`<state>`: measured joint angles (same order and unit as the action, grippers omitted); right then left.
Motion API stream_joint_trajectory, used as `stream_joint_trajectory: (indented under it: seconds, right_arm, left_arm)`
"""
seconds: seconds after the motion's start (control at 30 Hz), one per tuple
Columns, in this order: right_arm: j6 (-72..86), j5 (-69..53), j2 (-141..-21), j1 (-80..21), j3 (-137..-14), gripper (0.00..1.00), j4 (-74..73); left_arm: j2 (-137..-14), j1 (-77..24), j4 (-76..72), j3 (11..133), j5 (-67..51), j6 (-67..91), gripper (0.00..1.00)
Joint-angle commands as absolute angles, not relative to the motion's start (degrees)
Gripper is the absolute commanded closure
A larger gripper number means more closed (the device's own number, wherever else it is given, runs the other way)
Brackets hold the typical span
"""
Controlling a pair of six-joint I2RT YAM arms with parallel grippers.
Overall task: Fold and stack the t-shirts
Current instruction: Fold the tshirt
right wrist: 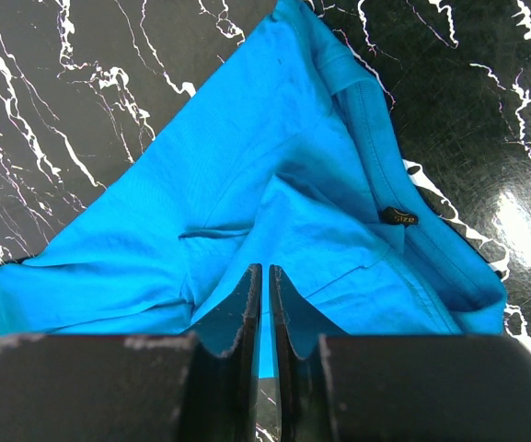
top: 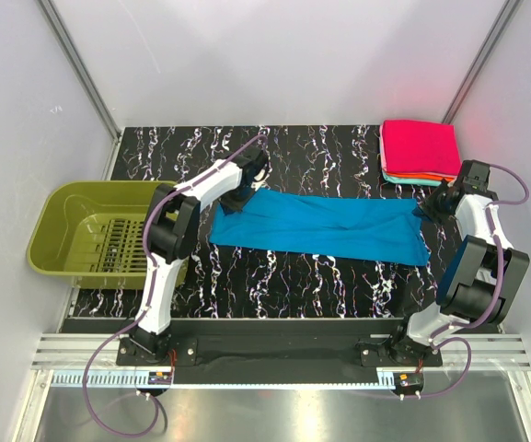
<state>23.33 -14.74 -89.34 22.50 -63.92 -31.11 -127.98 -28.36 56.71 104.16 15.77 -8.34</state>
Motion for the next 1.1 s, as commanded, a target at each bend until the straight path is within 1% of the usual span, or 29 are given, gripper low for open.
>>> stream_joint_trajectory:
  seconds: [0.0,0.13,0.17,0.27,0.33,0.37,0.53,0.67,0.7,0.77,0.83,0.93,1.07]
  right_arm:
    - [22.76,-16.52,-89.47,22.24,-63.9,0.87,-29.62]
    - [22.76,-16.61,-89.3,22.24,-63.81,0.87,-29.53]
    - [22.76,-16.61,-89.38,22.24,-63.81,0.87,-29.53]
    - [22.68,-16.7,-89.47,22.32,-63.72,0.87,-29.53]
    - [22.59,-16.7,-89.3,22.24,-63.72,0.87,-29.53]
    - [22.59,-16.7,-89.3,22.24,-63.72,0.86,-29.53]
    - [22.76,-16.96,-88.86,22.24,-63.55,0.85,-29.53]
    - [23.99,-19.51,-88.95,22.24,-63.2,0.85,-29.62]
    - [24.43,-20.38,-88.42,22.15,-62.93,0.85,-29.62]
    - [25.31,-20.74,-87.72,21.63,-61.97,0.85,-29.62]
    - [26.19,-20.74,-86.66,21.01,-61.26,0.85,-29.53]
    - [28.03,-21.44,-85.96,19.52,-59.51,0.85,-28.75]
    - [29.26,-22.94,-85.35,16.09,-56.88,0.87,-28.48]
  left_arm:
    - [-128.23,-28.48,56.87,106.96,20.64,-8.44,1.0]
    - [-129.11,-28.48,56.87,107.58,21.27,-7.91,1.0]
    - [-129.37,-28.48,56.87,107.75,21.53,-7.91,0.96]
    - [-130.51,-28.48,56.69,107.84,23.63,-7.56,0.96]
    - [-131.22,-28.48,56.34,108.19,25.48,-7.12,0.92]
    - [-131.39,-28.39,56.16,108.54,26.18,-6.77,0.87]
    - [-131.14,-28.48,55.81,109.95,28.04,-4.32,0.8]
    - [-128.16,-28.48,55.81,111.09,24.37,-1.59,0.74]
    - [-127.27,-28.48,55.98,111.27,22.61,-1.5,0.72]
    - [-124.38,-29.44,56.16,111.27,19.7,-1.5,0.64]
    - [-123.14,-30.67,56.16,112.31,19.25,-0.36,0.61]
    - [-122.78,-32.42,56.25,113.81,13.64,-0.17,0.61]
    - [-124.62,-34.98,56.16,113.12,9.5,3.6,0.64]
